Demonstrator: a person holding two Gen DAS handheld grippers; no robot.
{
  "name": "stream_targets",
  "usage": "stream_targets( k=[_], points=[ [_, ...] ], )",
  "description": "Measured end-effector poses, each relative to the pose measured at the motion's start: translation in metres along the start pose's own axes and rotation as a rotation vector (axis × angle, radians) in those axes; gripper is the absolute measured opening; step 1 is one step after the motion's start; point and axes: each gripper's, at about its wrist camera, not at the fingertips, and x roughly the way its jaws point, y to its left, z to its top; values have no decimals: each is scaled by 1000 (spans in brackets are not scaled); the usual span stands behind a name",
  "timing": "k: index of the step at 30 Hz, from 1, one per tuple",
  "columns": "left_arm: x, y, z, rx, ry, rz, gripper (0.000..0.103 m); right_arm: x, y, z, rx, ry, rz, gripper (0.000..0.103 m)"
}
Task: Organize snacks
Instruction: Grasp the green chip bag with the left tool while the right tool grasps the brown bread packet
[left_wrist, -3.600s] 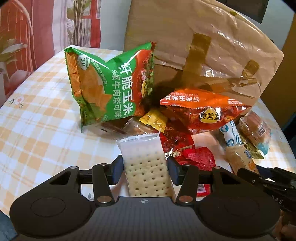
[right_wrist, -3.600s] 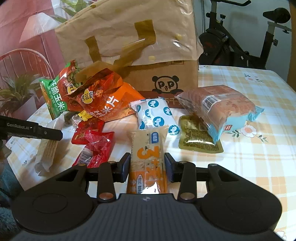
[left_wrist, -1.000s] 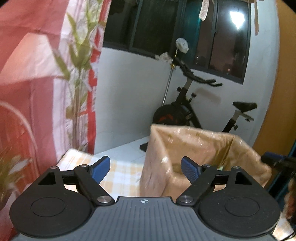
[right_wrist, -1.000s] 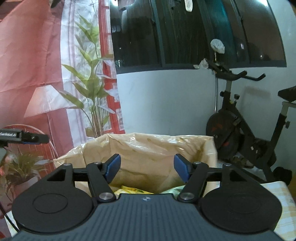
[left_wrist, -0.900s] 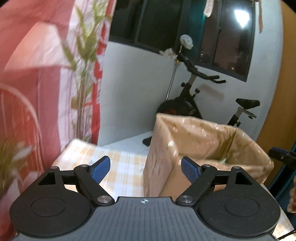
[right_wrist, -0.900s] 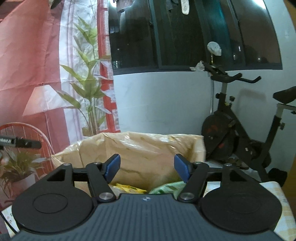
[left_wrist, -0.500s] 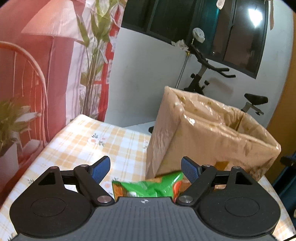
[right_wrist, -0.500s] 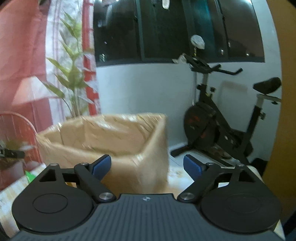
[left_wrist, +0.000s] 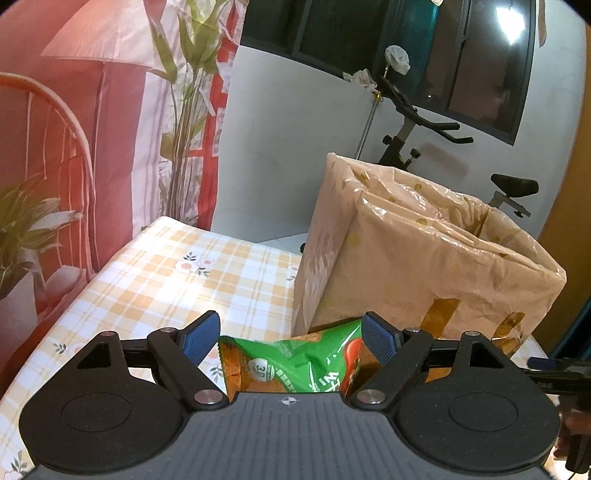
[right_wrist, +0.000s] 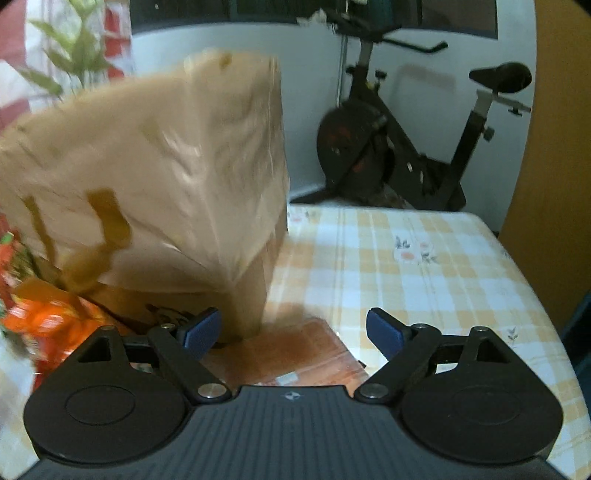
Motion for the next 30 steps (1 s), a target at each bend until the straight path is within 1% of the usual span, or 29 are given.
stream_targets(
  k=[3,6,9,14,17,22,28,30],
  points=[
    [0,3,-3,-8,10,7,85,16,8,-3,-27,45,-11,88],
    [1,5,-6,-23,21,12,85,25,17,-10,-80,75,-38,89],
    [2,6,-8,-31,25,9,85,21,22,-20,-124,61,-67,91],
    [5,4,-12,-35,33,-1,85,7,17,-35,-162,50,-75,92],
    [7,3,-14,-37,39,-6,85,-3,11,-42,-171,44,-77,95],
    [9,1,-18,-37,49,-10,85,-12,-8,-47,-101,60,-74,96],
    [10,3,-18,-39,49,-3,85,-14,-29,-41,82,74,-48,97],
    [11,3,-18,-38,53,3,85,-12,-29,-38,115,71,-39,97]
  ],
)
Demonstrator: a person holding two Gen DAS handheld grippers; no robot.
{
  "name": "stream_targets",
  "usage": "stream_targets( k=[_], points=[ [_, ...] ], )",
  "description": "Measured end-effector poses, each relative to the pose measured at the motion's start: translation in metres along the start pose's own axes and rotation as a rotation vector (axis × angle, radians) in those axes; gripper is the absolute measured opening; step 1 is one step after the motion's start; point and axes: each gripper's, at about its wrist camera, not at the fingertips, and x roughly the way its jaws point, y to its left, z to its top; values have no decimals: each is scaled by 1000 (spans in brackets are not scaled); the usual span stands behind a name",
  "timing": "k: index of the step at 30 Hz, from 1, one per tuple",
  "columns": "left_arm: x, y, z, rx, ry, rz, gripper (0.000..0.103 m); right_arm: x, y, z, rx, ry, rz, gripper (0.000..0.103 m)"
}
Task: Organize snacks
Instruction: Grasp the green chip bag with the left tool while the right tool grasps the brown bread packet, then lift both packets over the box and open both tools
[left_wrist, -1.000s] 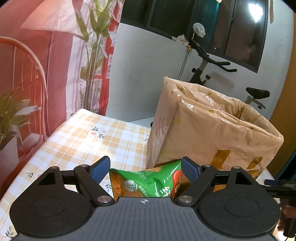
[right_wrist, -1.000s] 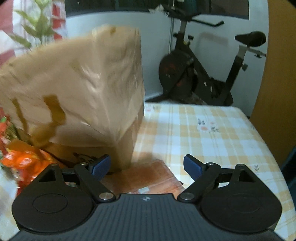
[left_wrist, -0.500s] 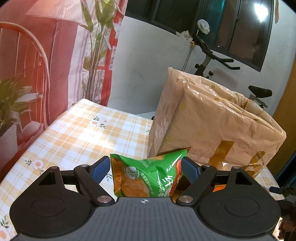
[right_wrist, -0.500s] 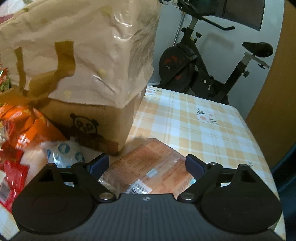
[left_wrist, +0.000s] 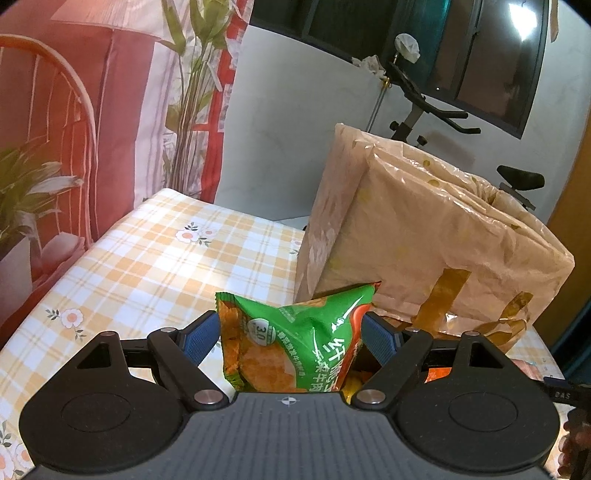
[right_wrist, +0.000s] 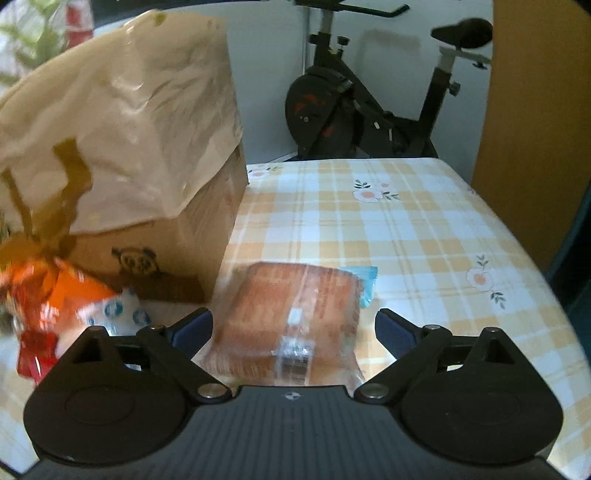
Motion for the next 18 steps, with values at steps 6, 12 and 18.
stream_targets(
  k=[6,12,18],
  points=[
    [1,2,-2,6,11,9,85,28,9,1,29,53,-43,95],
    [4,2,-3,-2,20,2,85,24,17,-8,9,23,-11,77],
    [12,-4,-7,22,44,10,88,10,27,-32,-46,-67,-22,77]
  ],
)
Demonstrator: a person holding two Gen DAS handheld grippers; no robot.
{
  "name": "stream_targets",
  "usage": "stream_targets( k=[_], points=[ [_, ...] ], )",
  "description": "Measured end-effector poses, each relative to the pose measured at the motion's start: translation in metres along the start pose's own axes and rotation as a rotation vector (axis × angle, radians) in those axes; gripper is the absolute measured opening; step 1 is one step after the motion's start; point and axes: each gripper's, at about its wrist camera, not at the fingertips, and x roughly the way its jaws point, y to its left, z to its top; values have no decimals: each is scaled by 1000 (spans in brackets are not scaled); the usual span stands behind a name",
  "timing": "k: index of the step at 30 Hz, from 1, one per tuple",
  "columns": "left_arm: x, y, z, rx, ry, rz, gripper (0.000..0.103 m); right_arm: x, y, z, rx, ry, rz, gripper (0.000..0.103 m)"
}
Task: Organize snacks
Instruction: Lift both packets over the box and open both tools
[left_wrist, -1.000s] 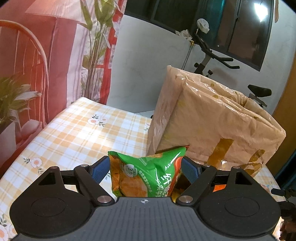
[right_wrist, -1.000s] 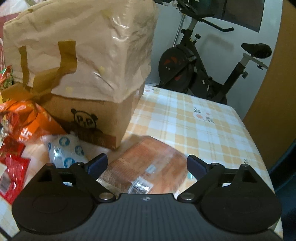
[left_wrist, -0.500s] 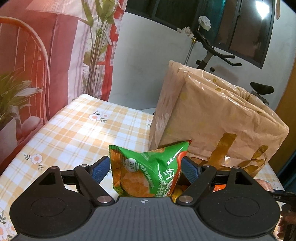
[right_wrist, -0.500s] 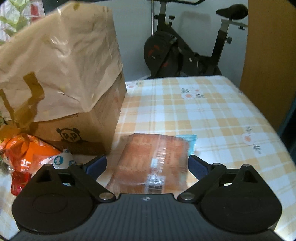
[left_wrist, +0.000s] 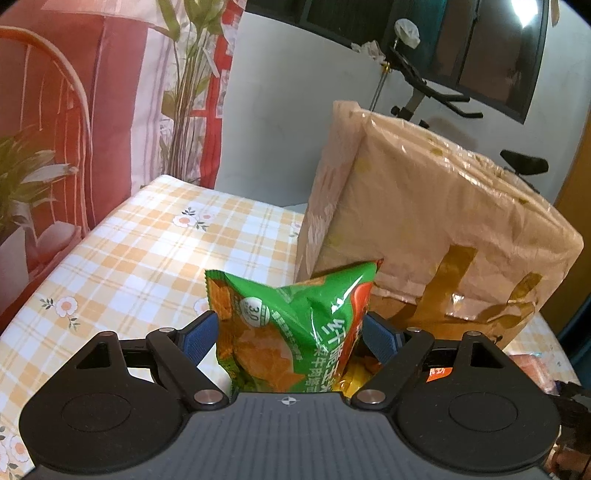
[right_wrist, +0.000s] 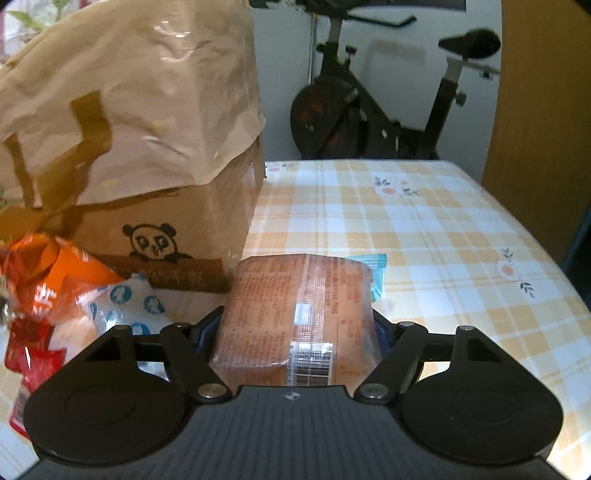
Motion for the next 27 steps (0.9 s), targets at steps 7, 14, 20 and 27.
stream_targets(
  k=[7,14,20,27],
  points=[
    [-6,0,12,44,-88,17,90,-2,-1,-5,-3,-24,14,77],
    [21,-2,41,150,-55,-62,91,-1,-3,-6,0,-28,18,77],
    [35,18,36,40,38,-150,91,-1,-3,-6,-2,-28,21,77],
    [19,7,18,151,108,-188,91,0,-4,-6,-1,-27,22,78]
  ],
)
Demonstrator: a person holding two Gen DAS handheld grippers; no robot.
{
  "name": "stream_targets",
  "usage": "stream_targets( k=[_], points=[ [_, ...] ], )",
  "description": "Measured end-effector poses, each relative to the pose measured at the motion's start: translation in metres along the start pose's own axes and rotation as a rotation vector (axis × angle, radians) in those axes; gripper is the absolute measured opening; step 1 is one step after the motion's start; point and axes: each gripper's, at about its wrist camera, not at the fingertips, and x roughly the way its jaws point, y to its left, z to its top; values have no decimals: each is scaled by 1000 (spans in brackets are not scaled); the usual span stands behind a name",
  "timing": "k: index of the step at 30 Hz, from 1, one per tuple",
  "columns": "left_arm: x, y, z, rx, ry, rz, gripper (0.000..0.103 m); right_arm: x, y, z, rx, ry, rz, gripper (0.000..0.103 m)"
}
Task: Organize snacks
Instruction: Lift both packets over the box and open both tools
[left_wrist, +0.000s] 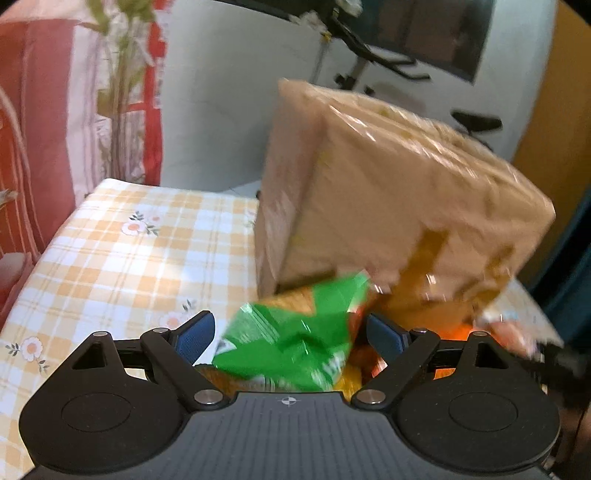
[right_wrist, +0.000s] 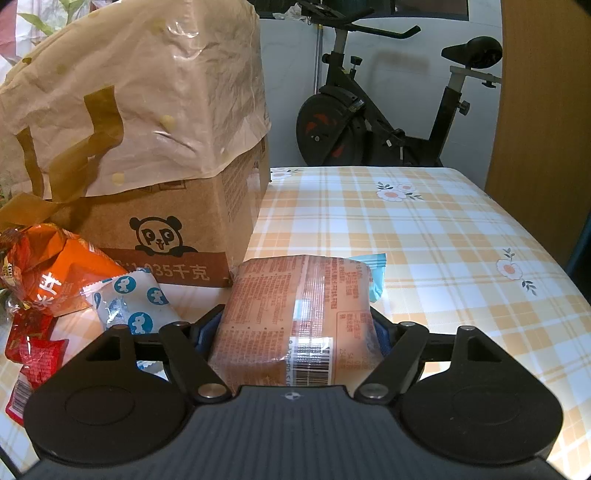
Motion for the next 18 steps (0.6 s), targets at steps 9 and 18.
stream_targets(
  k=[9,18],
  points=[
    [23,-24,-6,153,99,22,91,1,1,0,3,1,1,78],
    [38,-22,-9,159,105,65,84,2,0,0,4,2,3,78]
  ],
)
